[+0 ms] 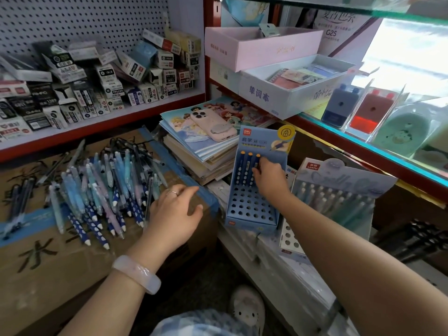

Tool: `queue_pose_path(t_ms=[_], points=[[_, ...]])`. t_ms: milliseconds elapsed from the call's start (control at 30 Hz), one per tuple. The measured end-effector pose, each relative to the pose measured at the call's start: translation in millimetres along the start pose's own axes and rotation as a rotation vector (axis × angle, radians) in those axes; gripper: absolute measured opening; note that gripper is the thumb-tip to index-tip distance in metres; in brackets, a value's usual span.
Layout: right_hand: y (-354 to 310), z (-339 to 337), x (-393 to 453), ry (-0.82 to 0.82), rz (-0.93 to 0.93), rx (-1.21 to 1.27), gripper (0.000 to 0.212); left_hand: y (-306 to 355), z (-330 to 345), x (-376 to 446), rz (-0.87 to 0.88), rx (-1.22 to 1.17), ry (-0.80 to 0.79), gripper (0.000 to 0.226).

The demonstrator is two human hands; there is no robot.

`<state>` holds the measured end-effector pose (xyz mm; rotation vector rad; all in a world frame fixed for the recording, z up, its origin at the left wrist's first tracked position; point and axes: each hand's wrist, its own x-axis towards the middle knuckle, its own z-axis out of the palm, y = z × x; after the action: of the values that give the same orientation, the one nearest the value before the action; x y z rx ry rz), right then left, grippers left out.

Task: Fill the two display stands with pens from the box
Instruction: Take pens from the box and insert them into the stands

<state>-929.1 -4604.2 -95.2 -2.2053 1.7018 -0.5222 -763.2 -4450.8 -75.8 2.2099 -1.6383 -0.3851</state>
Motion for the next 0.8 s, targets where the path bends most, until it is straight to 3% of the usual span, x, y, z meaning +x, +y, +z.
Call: queue_pose_path(t_ms=[300,567,800], points=[[4,-13,-22,-0.128,0.035,-0.008,0.024,-15,-3,-14,-0.069,0.009,-0.062,0.045],[-45,-41,-46,-0.154,-0.173,-0.056,0.027,-28,-30,-32,-0.082,-0.188,-0.054,0.043],[-126,-26,-46,-0.266,-0.385,-0.011,0.024,-80,-106,-24,-0.192,-0.273,0.085,0.041]])
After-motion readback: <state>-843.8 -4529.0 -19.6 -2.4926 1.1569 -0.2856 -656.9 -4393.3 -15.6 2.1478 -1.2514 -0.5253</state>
